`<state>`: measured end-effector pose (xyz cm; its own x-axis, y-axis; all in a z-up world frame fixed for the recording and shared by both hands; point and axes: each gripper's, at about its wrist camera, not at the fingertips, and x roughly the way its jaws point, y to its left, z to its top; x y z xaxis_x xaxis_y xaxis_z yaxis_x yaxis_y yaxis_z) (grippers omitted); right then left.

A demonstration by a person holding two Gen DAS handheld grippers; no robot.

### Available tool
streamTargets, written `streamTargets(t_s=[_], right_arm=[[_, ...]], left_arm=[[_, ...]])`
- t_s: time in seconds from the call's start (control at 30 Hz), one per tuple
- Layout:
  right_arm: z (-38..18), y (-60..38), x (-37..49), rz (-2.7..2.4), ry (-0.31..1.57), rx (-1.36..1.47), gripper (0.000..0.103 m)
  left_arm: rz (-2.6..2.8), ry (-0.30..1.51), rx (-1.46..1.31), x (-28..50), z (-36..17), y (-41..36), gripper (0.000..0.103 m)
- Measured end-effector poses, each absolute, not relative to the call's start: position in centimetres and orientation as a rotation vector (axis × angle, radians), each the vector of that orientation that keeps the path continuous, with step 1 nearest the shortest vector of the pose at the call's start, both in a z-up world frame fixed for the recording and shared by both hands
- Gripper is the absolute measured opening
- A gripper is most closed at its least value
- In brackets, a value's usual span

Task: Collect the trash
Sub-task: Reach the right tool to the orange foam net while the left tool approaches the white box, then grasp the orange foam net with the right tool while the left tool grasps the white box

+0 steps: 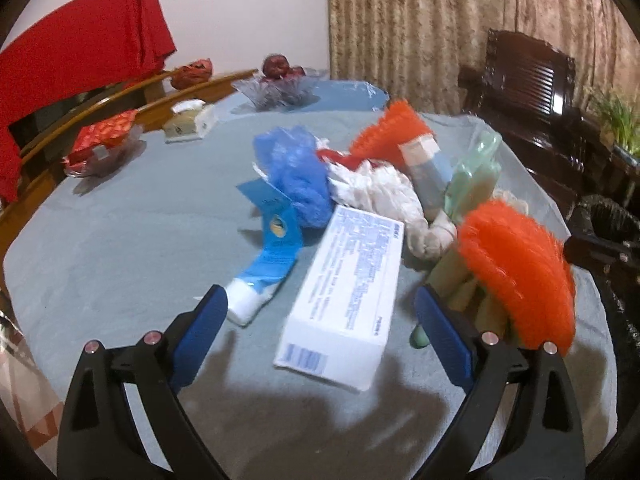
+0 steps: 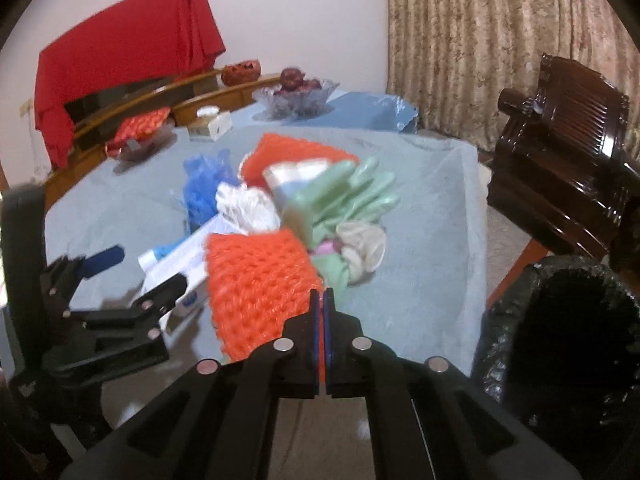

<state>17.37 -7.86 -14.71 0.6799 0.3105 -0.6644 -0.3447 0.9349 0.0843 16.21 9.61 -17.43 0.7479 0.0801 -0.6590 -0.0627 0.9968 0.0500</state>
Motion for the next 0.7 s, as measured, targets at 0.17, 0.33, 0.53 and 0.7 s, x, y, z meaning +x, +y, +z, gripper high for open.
streamTargets(t_s=[0.17, 0.33, 0.53, 0.7], right_arm=[[-15.5, -7.9, 17.5, 0.39, 0.767, -0.024, 0.02], [-15.6, -7.0, 17.2, 0.43, 0.769, -0.03, 0.053], [-16.9, -5.9, 16.9, 0.47, 0.81, -0.021, 0.058], [-16.9, -5.9, 16.7, 0.512, 0.83, -0.015, 0.027]], left_arm=[[0.035, 0.809, 0.001, 17.4, -19.1, 9.7, 0.062], [0.041, 0.776, 0.01, 16.6, -18.6, 10.0, 0.059], [0.049, 0.767, -0.006, 15.5, -17.9, 10.5, 0.058], [0.055, 0.773, -0.019, 14.2, -17.5, 10.9, 0.057]])
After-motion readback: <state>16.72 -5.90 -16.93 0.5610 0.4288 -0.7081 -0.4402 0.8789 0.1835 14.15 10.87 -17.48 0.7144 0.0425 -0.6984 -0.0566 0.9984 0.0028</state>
